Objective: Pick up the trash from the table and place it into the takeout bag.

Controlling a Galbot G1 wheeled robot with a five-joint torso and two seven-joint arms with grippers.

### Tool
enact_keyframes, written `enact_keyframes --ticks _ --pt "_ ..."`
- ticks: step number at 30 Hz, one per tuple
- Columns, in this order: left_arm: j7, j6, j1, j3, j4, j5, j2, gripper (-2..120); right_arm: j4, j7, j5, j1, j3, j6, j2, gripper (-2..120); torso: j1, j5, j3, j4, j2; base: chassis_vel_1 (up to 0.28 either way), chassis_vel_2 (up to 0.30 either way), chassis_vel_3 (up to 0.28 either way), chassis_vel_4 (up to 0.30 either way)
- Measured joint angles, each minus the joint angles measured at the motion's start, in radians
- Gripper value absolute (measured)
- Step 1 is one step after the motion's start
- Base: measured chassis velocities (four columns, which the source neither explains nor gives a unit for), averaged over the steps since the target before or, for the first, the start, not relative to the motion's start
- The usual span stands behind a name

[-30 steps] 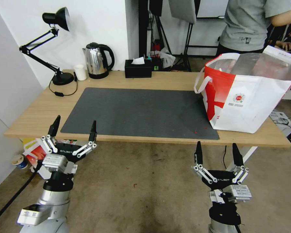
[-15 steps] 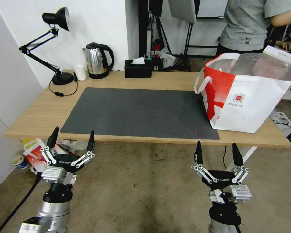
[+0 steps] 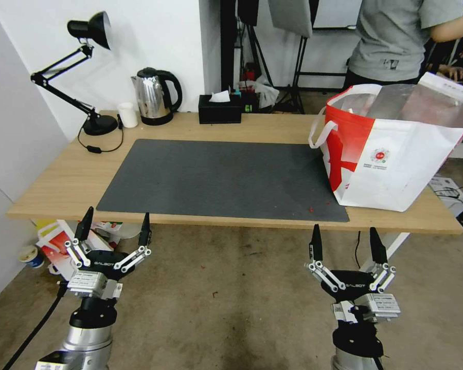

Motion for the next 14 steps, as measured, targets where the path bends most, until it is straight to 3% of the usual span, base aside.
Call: enact_keyframes --ticks 14 --pt "-0.002 -0.045 0.007 0.002 0.035 0.006 -0.005 100 0.0 0.0 0.0 0.0 0.0 0.0 0.0 100 0.0 0.0001 0.0 0.0 0.0 0.0 0.0 0.0 0.0"
